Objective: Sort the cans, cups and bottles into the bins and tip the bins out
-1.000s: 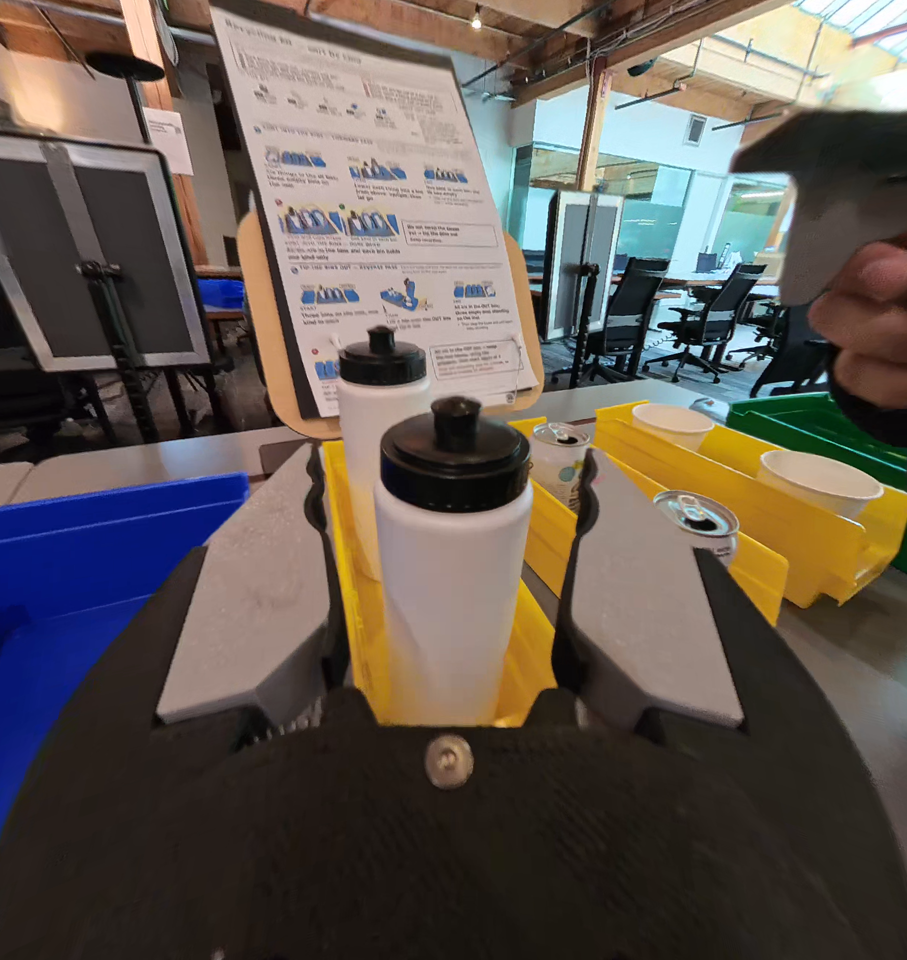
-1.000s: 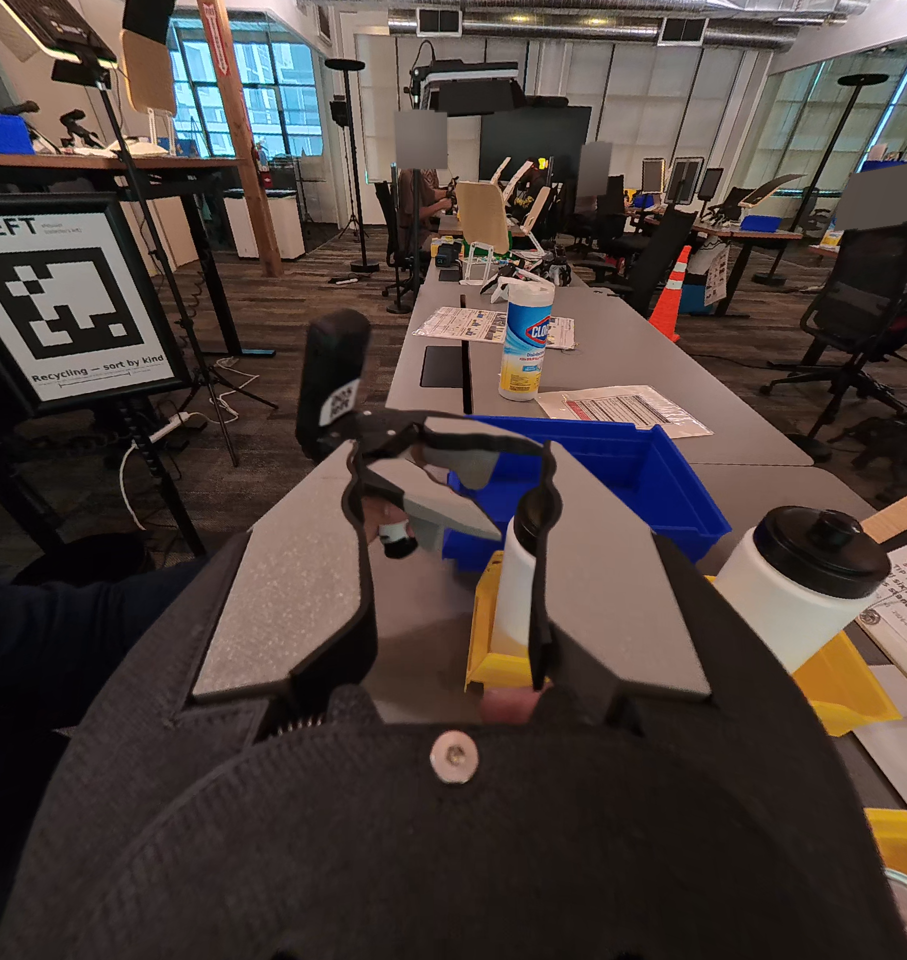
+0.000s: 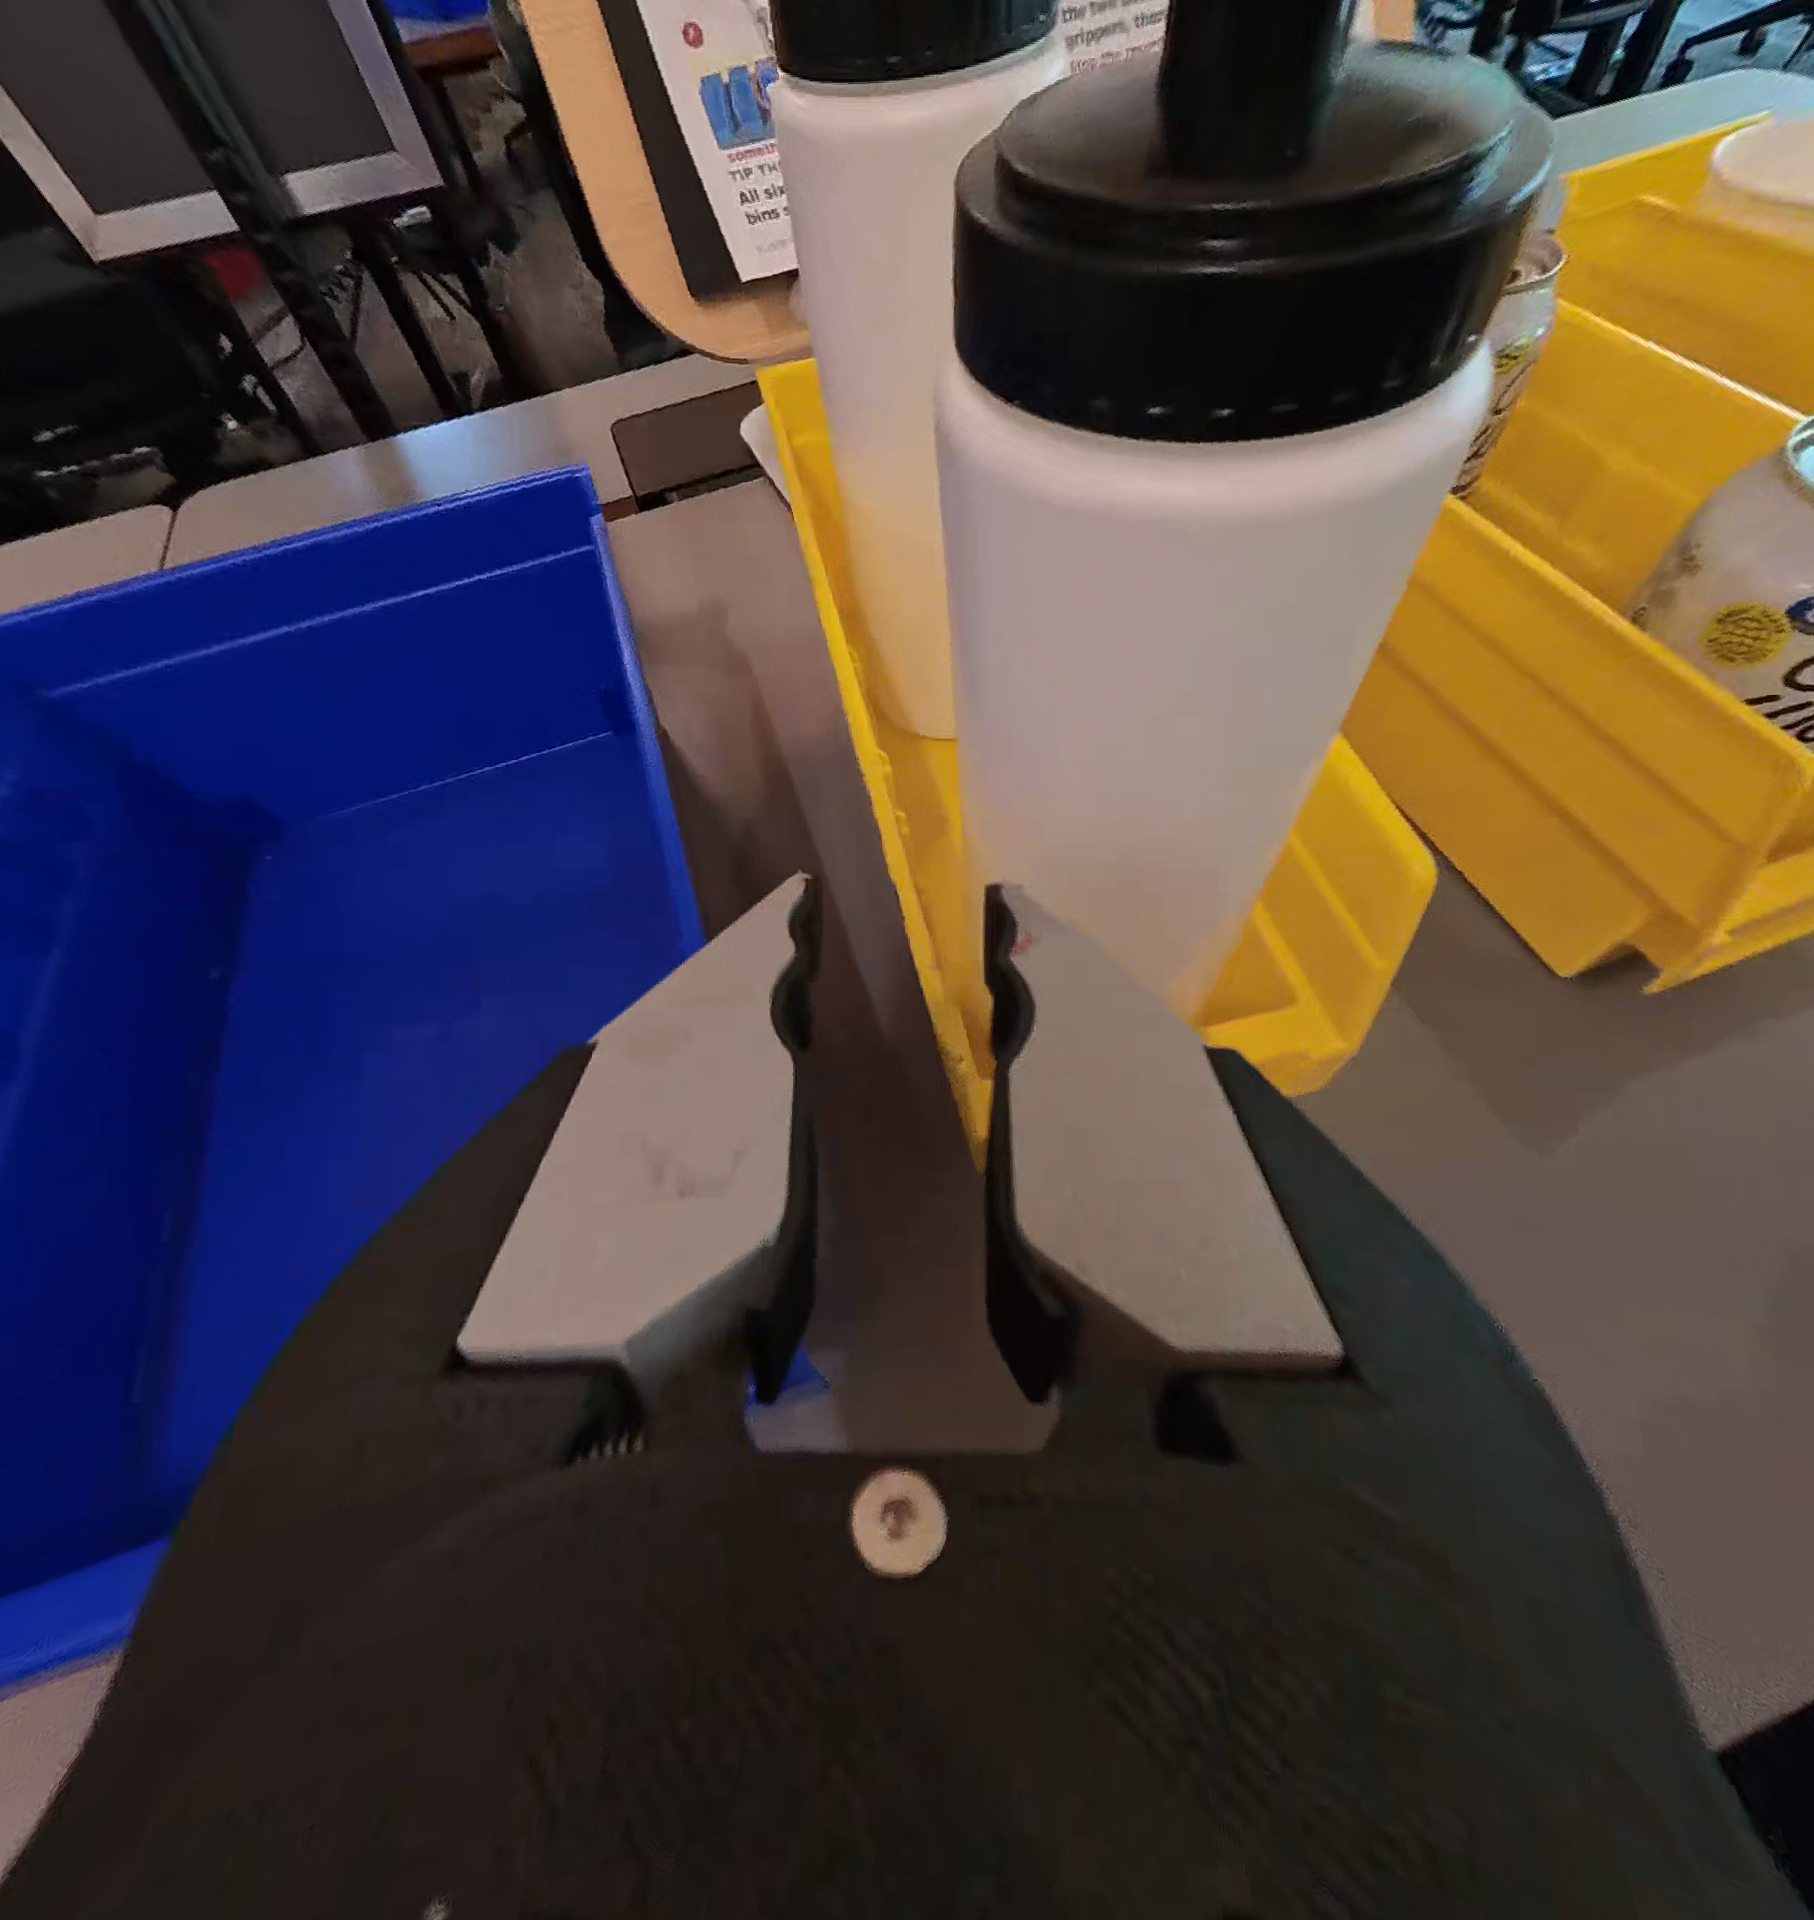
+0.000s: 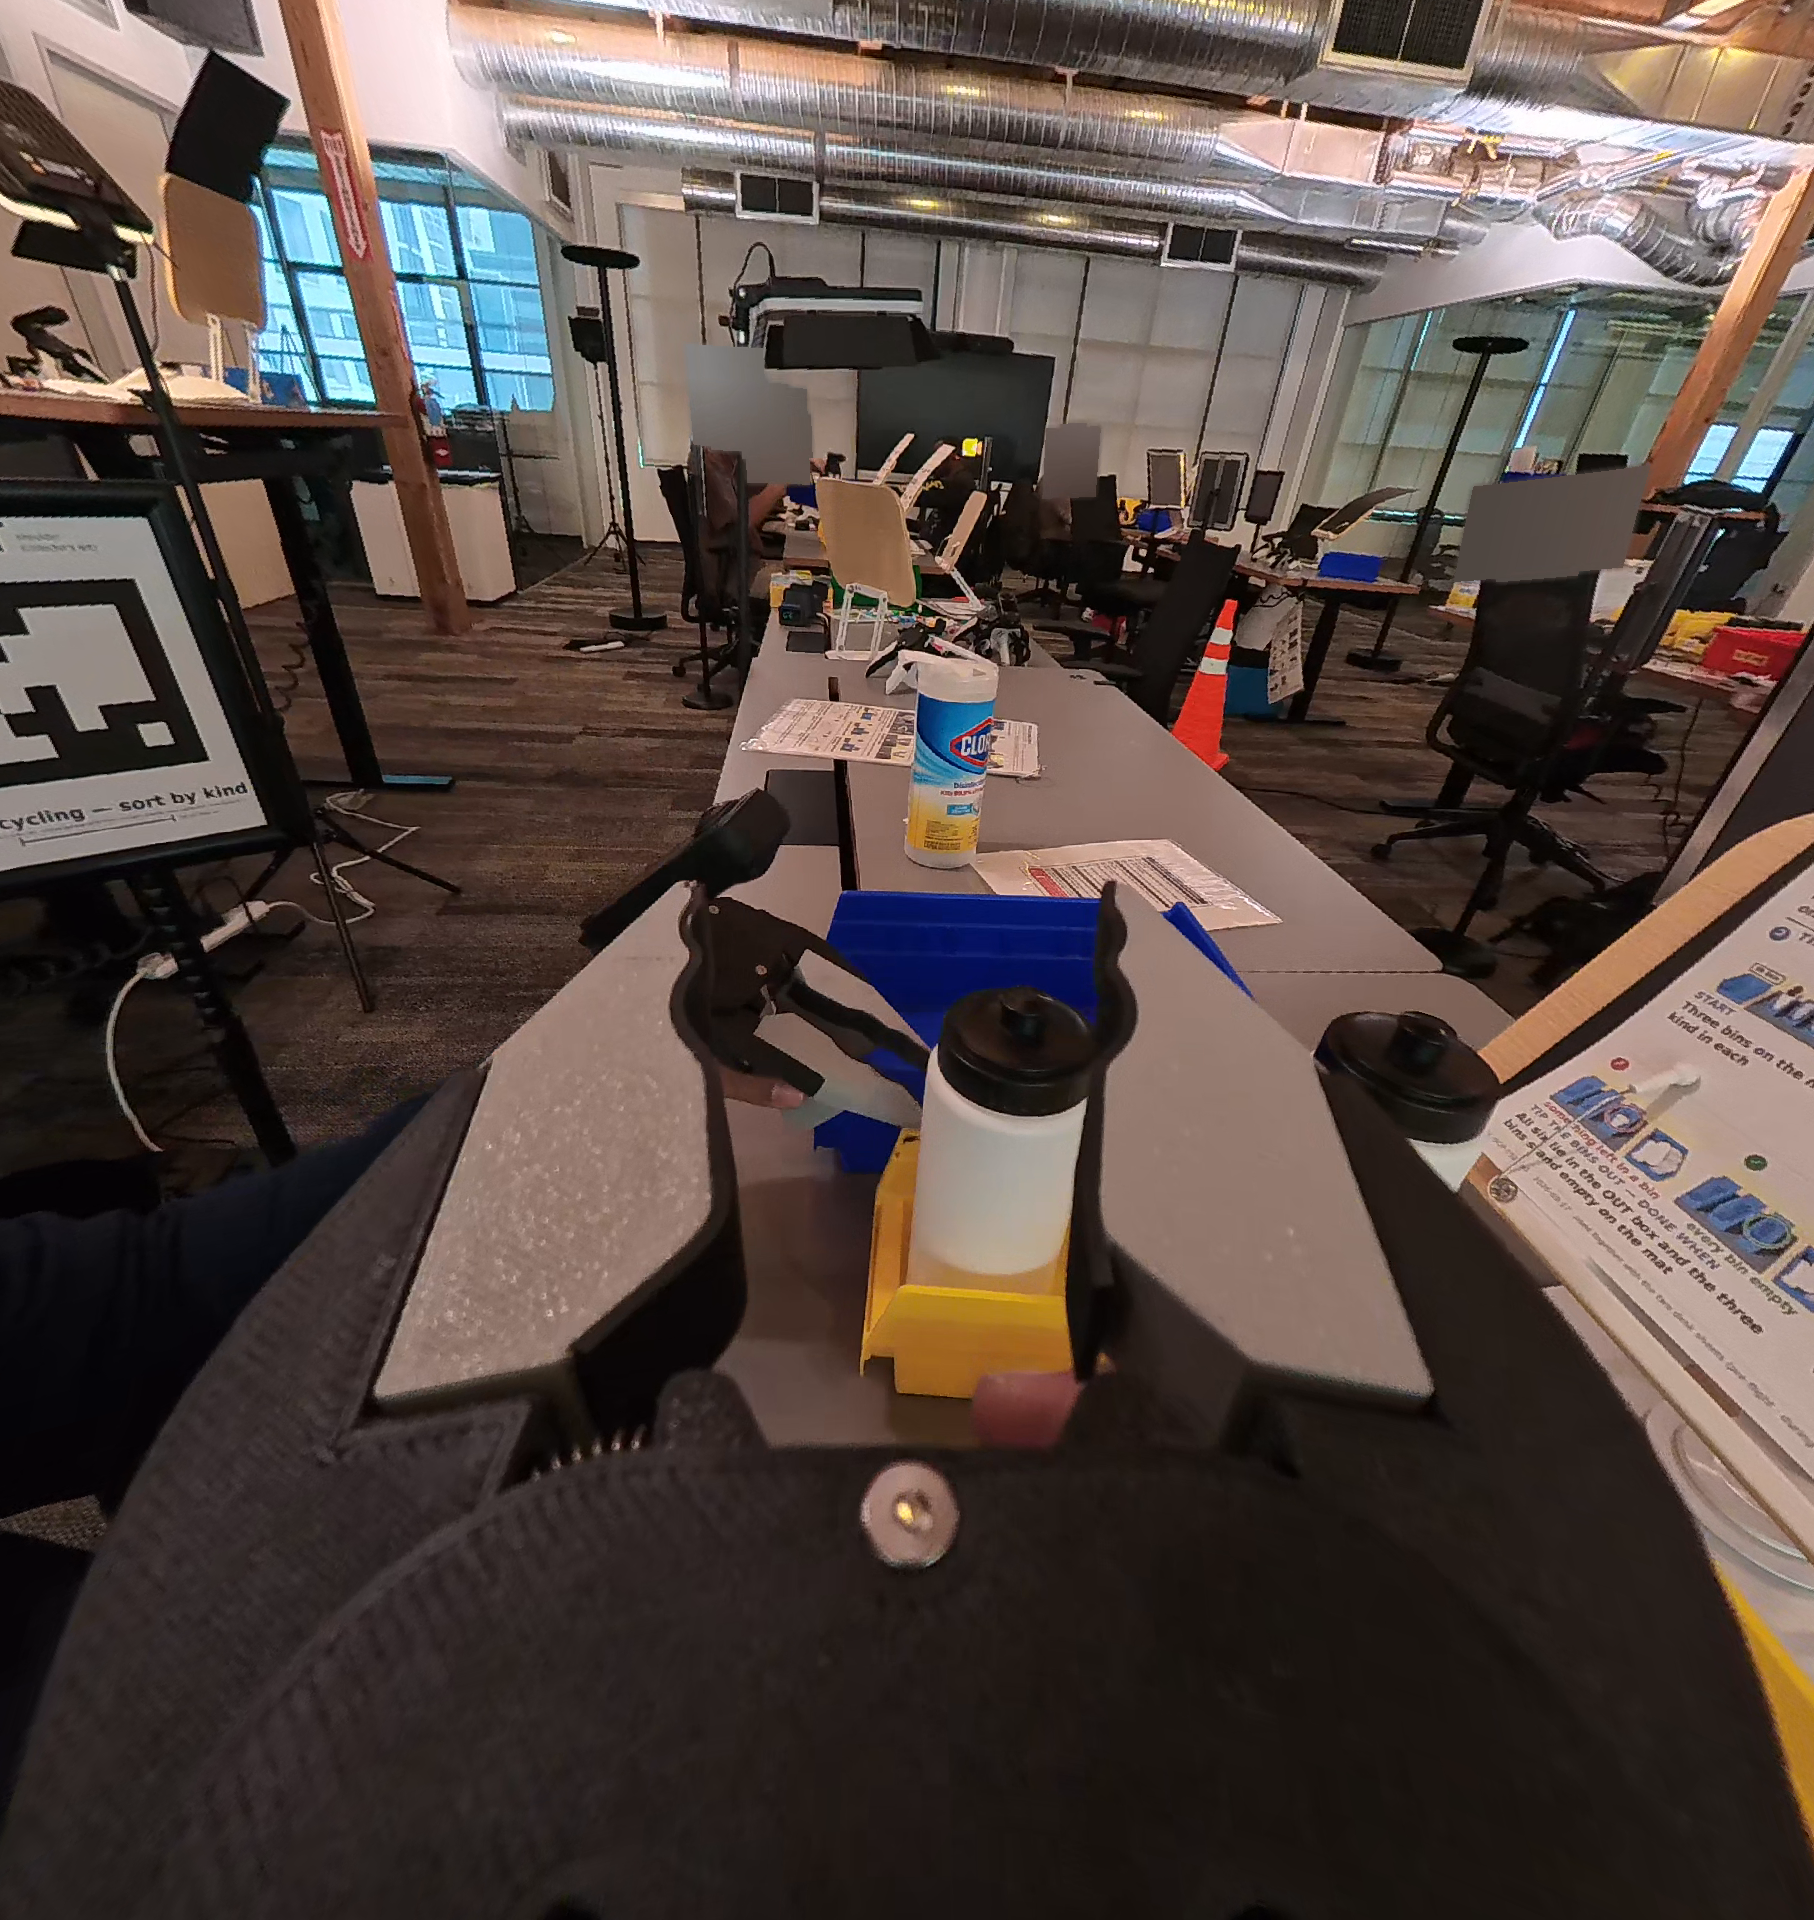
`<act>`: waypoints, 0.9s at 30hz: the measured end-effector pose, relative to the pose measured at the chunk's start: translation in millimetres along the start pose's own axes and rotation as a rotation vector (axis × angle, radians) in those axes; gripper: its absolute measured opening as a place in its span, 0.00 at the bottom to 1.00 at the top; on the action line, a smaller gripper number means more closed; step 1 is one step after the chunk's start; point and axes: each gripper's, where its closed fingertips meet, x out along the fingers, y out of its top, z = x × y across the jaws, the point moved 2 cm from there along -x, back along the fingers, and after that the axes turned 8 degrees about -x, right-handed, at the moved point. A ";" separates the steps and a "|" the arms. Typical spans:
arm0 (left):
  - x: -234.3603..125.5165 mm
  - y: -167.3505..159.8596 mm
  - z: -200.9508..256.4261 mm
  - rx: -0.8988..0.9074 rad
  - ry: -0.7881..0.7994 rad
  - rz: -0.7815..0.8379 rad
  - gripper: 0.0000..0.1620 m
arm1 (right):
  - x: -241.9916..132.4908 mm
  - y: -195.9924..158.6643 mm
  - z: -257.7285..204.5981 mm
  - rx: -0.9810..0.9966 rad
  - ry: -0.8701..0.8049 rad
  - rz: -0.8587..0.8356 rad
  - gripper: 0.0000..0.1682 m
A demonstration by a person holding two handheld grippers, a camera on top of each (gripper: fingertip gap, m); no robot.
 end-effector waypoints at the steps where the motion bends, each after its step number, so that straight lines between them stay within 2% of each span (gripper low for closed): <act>1: 0.2 -0.6 -0.7 0.010 0.010 -0.004 0.17 | 0.4 -0.7 0.4 0.003 0.000 -0.001 0.43; 3: 0.6 -2.9 -3.3 0.035 0.041 -0.022 0.18 | 2.0 -2.6 1.0 0.007 0.002 -0.006 0.43; 5: 2.6 -5.2 -7.4 0.053 0.076 -0.038 0.24 | 4.1 -4.4 1.0 0.009 0.003 -0.011 0.43; 8: 8.4 -8.7 -4.8 0.026 0.043 -0.046 0.28 | 7.5 -7.9 -0.1 0.009 0.011 -0.024 0.43; 9: 10.7 -12.7 -6.9 0.028 0.052 -0.069 0.27 | 8.4 -9.0 -0.4 0.007 0.013 -0.029 0.43; 11: 13.0 -17.9 -10.1 0.064 0.072 -0.094 0.19 | 9.9 -10.7 0.1 0.009 0.013 -0.034 0.42; 13: 12.5 -19.4 -6.4 0.077 0.047 -0.106 0.05 | 10.7 -11.9 0.9 0.013 0.014 -0.036 0.42; 14: 12.5 -19.6 -4.9 0.078 0.040 -0.109 0.03 | 10.7 -12.5 1.6 0.015 0.013 -0.037 0.42; 27: 10.0 -23.5 5.3 0.101 -0.005 -0.145 0.12 | 12.4 -16.6 4.5 0.028 0.014 -0.046 0.43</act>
